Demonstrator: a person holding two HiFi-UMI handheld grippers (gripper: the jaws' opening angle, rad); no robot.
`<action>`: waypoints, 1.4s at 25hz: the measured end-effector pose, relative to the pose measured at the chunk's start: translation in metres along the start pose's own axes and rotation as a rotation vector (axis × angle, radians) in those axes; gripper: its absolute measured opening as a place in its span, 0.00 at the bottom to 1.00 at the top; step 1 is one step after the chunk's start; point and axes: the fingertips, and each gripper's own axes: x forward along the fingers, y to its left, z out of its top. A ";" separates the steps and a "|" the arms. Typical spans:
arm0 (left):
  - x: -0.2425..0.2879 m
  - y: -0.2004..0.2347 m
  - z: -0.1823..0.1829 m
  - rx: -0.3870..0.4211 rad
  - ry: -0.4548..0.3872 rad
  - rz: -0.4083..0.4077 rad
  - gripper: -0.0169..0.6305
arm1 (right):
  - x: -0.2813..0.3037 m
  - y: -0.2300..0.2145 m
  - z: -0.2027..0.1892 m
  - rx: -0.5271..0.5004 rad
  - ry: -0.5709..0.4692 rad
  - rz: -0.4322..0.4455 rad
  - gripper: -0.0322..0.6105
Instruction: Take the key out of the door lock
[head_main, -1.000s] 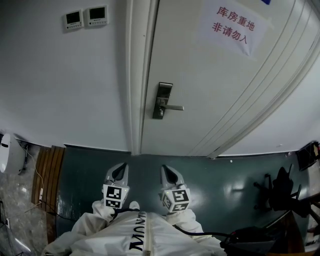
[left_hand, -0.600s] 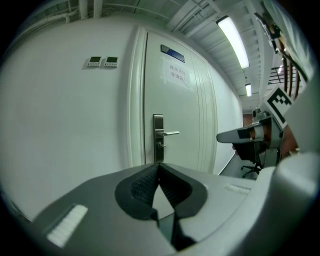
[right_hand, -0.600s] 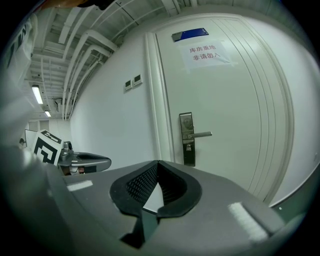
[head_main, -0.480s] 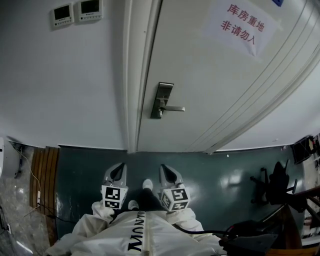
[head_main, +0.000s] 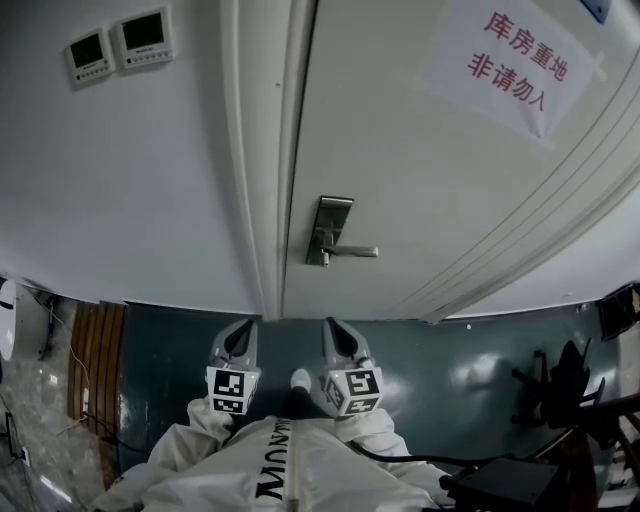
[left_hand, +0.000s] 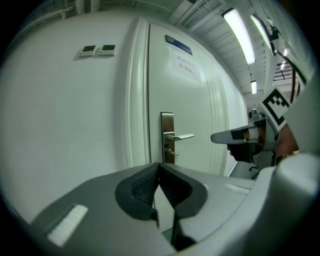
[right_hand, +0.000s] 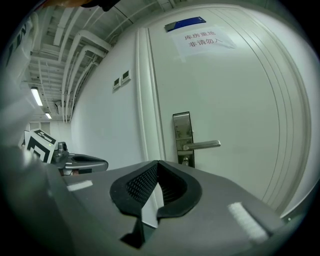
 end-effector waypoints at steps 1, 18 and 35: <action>0.010 0.002 0.005 0.007 -0.004 0.001 0.03 | 0.008 -0.007 0.005 -0.003 -0.005 0.001 0.05; 0.108 -0.003 0.047 0.046 0.000 0.047 0.03 | 0.077 -0.082 0.046 -0.011 -0.050 0.064 0.05; 0.128 -0.001 0.041 0.070 0.030 -0.040 0.03 | 0.084 -0.093 0.043 -0.042 -0.043 -0.034 0.05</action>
